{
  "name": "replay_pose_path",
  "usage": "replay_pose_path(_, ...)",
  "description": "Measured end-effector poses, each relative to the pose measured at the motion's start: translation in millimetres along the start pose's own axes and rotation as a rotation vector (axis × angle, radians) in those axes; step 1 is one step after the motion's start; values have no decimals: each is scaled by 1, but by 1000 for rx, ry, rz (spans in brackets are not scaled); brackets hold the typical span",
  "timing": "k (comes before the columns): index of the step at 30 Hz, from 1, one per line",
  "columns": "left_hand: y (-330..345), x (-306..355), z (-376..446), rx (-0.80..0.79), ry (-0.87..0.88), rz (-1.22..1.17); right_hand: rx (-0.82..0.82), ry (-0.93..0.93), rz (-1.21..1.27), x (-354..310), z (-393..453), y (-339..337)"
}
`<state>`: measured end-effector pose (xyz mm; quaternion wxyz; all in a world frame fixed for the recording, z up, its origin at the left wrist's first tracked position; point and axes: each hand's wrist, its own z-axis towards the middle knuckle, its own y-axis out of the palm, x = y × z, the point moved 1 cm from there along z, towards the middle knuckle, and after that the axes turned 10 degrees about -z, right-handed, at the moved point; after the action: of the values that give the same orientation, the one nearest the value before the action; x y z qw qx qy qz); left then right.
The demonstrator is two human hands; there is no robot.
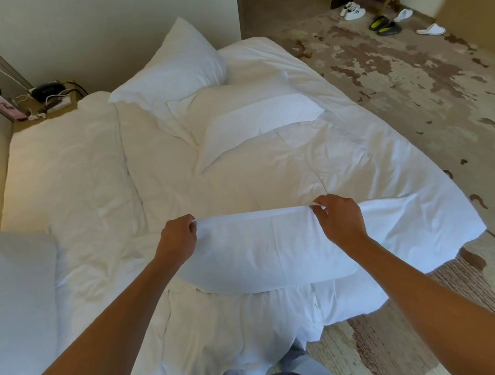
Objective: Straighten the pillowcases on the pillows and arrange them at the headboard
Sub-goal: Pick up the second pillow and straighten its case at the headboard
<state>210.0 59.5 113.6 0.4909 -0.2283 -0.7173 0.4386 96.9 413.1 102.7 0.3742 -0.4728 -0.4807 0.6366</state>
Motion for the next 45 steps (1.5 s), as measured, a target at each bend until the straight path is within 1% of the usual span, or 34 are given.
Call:
replay_pose_path(6,-36,-2,-8,105,-15,-22,58,-90,73,-22,29,-9)
replay_pose_path(11,-91,-10,-21,288,-29,-6,115,-167,194,-68,68,-21)
replay_pose_path(15,-137,-29,-47,406,-92,24,124,-240,323,-128,85,-17)
replay_pose_path(18,-161,-56,-80,452,-192,51,63,-306,391,-180,87,-6)
replay_pose_path(21,-180,-88,-114,485,-294,59,-11,-385,427,-233,83,4)
replay_pose_path(24,-201,-123,-142,551,-371,64,-24,-483,454,-287,75,9)
replay_pose_path(27,-214,-161,-164,619,-409,70,-38,-548,444,-334,62,18)
replay_pose_path(31,-208,-217,-185,601,-486,14,-88,-564,375,-378,38,46)
replay_pose_path(33,-195,-246,-192,557,-527,-21,-136,-554,302,-392,27,66)
replay_pose_path(37,-165,-295,-203,420,-578,-122,-249,-537,119,-409,3,106)
replay_pose_path(39,-157,-313,-207,394,-579,-180,-246,-510,67,-416,-5,116)
replay_pose_path(42,-160,-332,-204,391,-546,-221,-214,-476,62,-427,-9,123)
replay_pose_path(45,-165,-345,-197,330,-510,-256,-221,-457,64,-431,-8,124)
